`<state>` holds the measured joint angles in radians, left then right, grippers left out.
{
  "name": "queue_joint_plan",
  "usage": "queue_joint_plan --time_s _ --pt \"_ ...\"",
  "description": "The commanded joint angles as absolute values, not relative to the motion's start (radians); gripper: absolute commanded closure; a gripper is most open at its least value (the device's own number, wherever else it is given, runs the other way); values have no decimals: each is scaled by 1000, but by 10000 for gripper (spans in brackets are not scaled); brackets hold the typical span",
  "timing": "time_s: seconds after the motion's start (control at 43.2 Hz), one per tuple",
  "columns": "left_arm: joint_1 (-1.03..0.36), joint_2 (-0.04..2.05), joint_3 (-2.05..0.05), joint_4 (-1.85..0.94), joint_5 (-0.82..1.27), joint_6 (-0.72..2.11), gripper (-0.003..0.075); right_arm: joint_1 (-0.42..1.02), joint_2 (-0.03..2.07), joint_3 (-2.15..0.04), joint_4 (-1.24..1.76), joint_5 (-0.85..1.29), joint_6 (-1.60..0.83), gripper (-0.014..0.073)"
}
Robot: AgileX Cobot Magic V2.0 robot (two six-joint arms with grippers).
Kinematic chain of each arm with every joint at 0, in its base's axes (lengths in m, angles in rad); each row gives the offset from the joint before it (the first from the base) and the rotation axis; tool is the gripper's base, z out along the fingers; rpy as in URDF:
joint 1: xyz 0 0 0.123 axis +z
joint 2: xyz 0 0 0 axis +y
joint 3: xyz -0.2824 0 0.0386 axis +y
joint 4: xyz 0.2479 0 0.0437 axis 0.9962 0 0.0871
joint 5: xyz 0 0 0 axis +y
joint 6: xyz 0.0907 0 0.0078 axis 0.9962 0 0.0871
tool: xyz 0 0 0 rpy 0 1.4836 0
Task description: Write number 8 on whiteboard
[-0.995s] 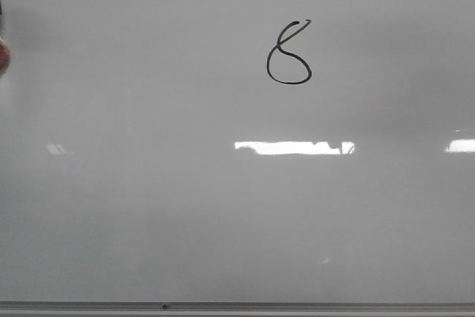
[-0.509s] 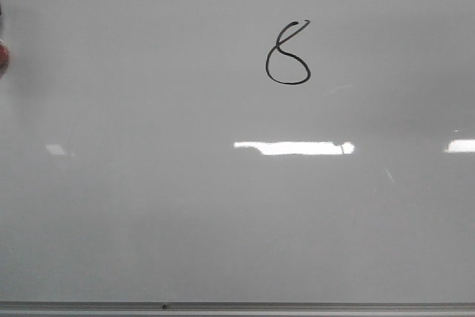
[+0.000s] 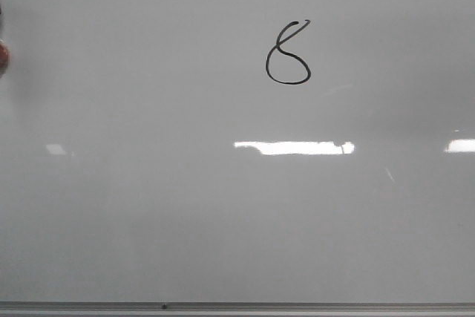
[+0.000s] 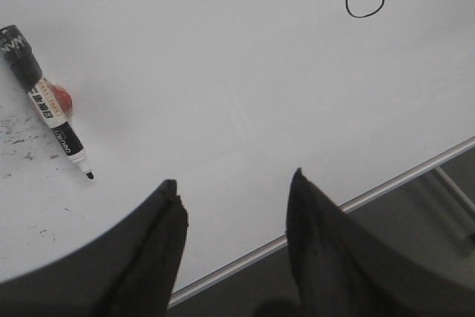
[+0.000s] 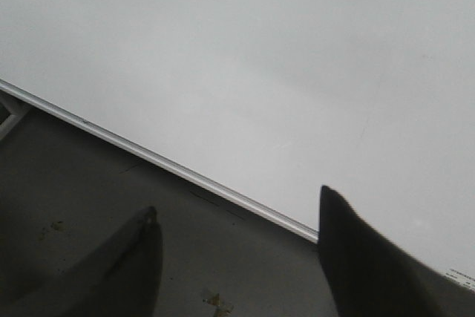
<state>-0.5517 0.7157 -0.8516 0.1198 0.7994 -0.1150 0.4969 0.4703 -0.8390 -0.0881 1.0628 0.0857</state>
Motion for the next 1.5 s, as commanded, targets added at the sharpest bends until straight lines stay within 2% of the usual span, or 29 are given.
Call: queue_joint_plan --time_s 0.0,0.139,0.185,0.278,0.416,0.509,1.226,1.319,1.481 --pt "-558 720 -879 121 733 -115 409 492 476 -861 -110 1010 46 116" --pt "-558 720 -879 121 733 -115 410 492 476 -861 -110 1020 44 120" --pt "-558 720 -879 121 733 -115 412 492 476 -861 -110 1023 44 156" --pt "-558 720 -879 121 733 -115 465 492 476 -861 -110 1024 44 310" --pt "-558 720 -879 119 733 -115 628 492 476 -861 -110 1024 44 575" --pt "-558 720 -879 119 733 -115 727 492 476 -861 -110 1024 44 695" --pt "-558 717 -877 117 733 -115 741 492 476 -861 -110 1022 46 703" --pt "-523 698 -877 120 731 -115 741 492 476 -861 -110 1022 46 703" --pt "-376 618 -841 58 671 -82 741 492 476 -861 -110 1022 46 703"
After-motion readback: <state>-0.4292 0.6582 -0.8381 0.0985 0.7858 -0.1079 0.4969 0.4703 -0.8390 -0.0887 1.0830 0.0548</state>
